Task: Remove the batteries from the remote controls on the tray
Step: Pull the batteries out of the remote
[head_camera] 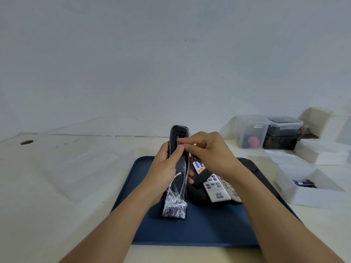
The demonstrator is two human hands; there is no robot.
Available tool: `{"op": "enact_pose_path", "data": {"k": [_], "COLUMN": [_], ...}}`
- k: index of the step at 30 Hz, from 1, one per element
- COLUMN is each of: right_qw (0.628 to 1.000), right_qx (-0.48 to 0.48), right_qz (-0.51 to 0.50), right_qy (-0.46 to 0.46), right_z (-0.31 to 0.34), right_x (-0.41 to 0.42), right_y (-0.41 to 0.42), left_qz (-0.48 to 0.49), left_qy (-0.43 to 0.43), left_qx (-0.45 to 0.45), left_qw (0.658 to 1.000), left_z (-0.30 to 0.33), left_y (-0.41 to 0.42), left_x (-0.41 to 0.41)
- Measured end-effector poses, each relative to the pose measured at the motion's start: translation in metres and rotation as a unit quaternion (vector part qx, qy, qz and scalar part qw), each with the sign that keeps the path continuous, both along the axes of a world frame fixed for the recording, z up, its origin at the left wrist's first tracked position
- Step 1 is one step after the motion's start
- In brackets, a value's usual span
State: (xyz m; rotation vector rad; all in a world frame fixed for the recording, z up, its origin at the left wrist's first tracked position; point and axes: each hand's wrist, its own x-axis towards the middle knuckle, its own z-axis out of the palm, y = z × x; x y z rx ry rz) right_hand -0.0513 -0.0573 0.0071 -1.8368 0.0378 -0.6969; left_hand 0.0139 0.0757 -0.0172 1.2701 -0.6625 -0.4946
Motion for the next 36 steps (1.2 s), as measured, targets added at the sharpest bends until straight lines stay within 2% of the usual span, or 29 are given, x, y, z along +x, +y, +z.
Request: {"op": "enact_pose_path", "data": {"k": [9,11,14,17,21,26,30,36], "right_qw": [0.997,0.998,0.999,0.992,0.957,0.908,0.886,0.885], "right_qx": [-0.066,-0.056,0.011,0.094,0.264,0.408,0.458,0.462], "right_qz": [-0.037,-0.035,-0.036,-0.08,-0.112,-0.074,-0.063,-0.05], "right_qy": [0.016,0.017,0.01,-0.023,-0.053,-0.062,-0.036,-0.015], "right_z": [-0.003,-0.002,-0.001,0.0,0.003,-0.001,-0.004,-0.003], "right_x": [0.003,0.002,0.0,0.001,0.001,0.001,0.005,0.008], "right_y": [-0.002,0.0,0.002,-0.001,-0.007,-0.01,-0.009,-0.004], "left_qz": [0.0,0.003,0.012,0.018,0.011,0.0,0.0,0.007], "left_qy": [-0.028,-0.033,-0.036,-0.019,0.001,0.018,0.023,0.006], "left_qx": [0.031,0.034,0.029,0.015,0.011,0.014,0.026,0.045], "left_qw": [0.999,0.999,0.999,1.0,1.0,1.0,0.999,0.999], "left_z": [0.0,0.0,0.0,0.001,0.002,0.005,0.006,0.007], "left_y": [0.001,0.001,0.0,-0.001,-0.001,-0.001,0.0,0.0], "left_x": [0.0,0.001,0.001,0.003,0.003,0.001,0.001,0.0]}}
